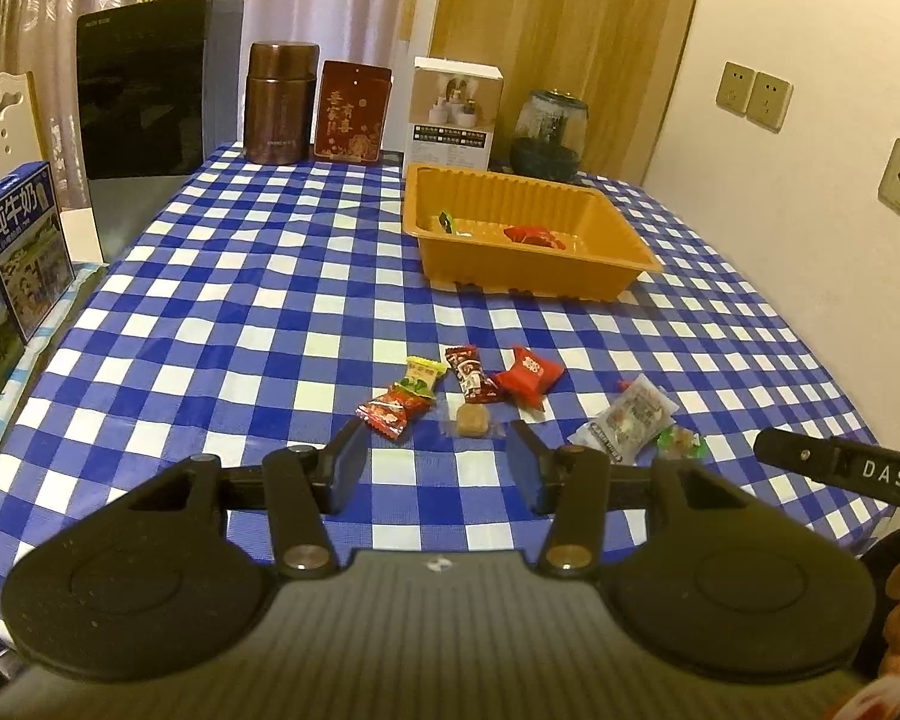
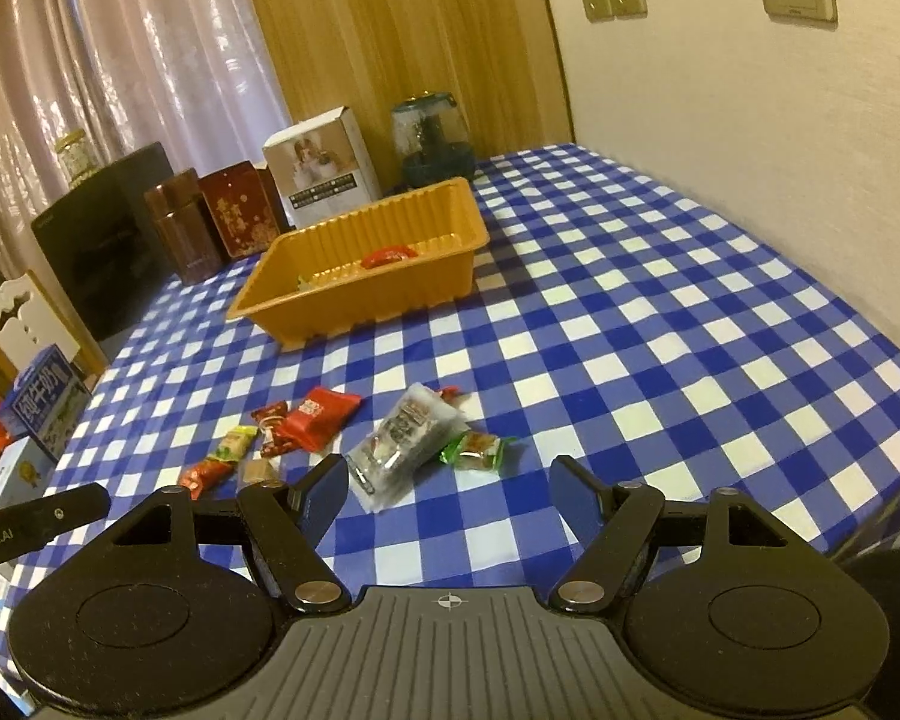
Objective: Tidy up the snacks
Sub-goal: 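Withdraw both open tools from the tray back toward the remaining snacks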
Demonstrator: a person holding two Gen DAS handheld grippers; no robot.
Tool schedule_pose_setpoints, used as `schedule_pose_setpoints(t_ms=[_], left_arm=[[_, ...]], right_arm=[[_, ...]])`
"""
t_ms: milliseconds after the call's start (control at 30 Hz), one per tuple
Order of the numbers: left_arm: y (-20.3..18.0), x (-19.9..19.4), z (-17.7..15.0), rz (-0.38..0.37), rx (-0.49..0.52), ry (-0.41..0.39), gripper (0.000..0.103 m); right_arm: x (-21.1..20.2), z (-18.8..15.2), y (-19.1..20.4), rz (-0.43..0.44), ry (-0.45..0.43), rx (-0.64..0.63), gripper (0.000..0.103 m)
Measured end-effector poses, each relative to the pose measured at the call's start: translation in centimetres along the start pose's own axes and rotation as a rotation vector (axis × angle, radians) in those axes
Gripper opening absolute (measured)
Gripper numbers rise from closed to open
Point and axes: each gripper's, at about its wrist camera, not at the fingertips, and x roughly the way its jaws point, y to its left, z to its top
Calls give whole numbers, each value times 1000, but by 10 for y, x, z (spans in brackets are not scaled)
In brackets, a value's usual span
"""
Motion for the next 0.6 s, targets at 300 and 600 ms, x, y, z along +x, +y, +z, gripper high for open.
schedule_pose_setpoints(t_ms=[300, 600], left_arm=[[-1, 22, -5, 13, 27, 31, 50], [13, 47, -4, 36, 19, 53, 52]], right_arm=[[27, -2, 5, 34, 43, 14, 73], [72, -2, 21, 52, 92, 27, 72]])
